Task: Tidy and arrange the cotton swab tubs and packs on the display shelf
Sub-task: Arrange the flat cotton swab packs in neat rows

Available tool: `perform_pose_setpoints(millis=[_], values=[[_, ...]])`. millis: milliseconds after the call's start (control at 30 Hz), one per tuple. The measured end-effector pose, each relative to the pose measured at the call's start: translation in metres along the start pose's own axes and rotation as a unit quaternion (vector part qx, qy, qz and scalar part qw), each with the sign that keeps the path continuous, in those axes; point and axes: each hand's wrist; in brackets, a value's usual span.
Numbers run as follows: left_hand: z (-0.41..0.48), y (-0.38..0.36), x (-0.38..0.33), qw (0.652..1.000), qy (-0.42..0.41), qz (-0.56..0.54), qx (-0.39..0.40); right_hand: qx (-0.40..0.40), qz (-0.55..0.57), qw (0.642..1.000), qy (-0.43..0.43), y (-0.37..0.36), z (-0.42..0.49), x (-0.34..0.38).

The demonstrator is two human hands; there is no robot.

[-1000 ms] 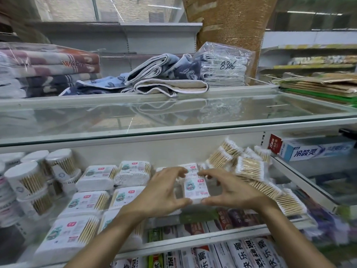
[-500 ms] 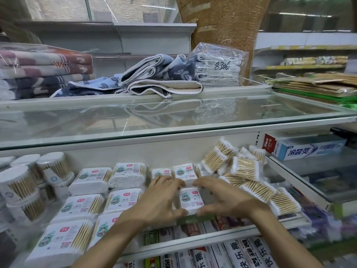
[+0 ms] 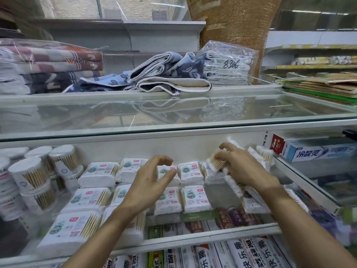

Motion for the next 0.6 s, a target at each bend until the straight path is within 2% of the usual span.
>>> perform_pose_setpoints(millis=[133,233,300,333,400,467,533,600], values=[[-0.002,0.007,0.002,0.999,0.014,-0.027,-0.008,-0.021,0.028,0.999,0.005,0.002,0.005,0.000],[-0.003,0.011,0.002,0.998,0.025,-0.048,-0.026,-0.125,0.149,0.981,0.005,0.001,0.005,0.005],[-0.002,0.013,0.002,0.998,0.024,-0.058,-0.032,-0.162,0.289,0.943,-0.039,0.003,0.002,0.017],[-0.001,0.013,0.002,0.998,0.019,-0.058,-0.031,-0.148,0.374,0.913,-0.073,0.003,-0.001,0.026],[-0.001,0.012,0.002,0.999,0.001,-0.049,-0.022,-0.080,0.534,0.832,-0.131,0.002,-0.006,0.041],[-0.001,0.011,0.002,0.999,-0.014,-0.029,-0.009,-0.020,0.620,0.768,-0.161,-0.005,-0.009,0.046],[-0.001,0.010,0.002,1.000,-0.027,-0.010,0.000,0.004,0.640,0.750,-0.169,-0.014,-0.011,0.048],[0.000,0.009,0.002,0.999,-0.036,0.009,0.008,0.011,0.639,0.750,-0.170,-0.021,-0.013,0.051]])
Point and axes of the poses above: each hand's wrist, its own z-axis towards the middle knuckle, its own y-axis out of the back of the hand, x = y × z, and after that the axes turned 11 degrees about z, right-handed
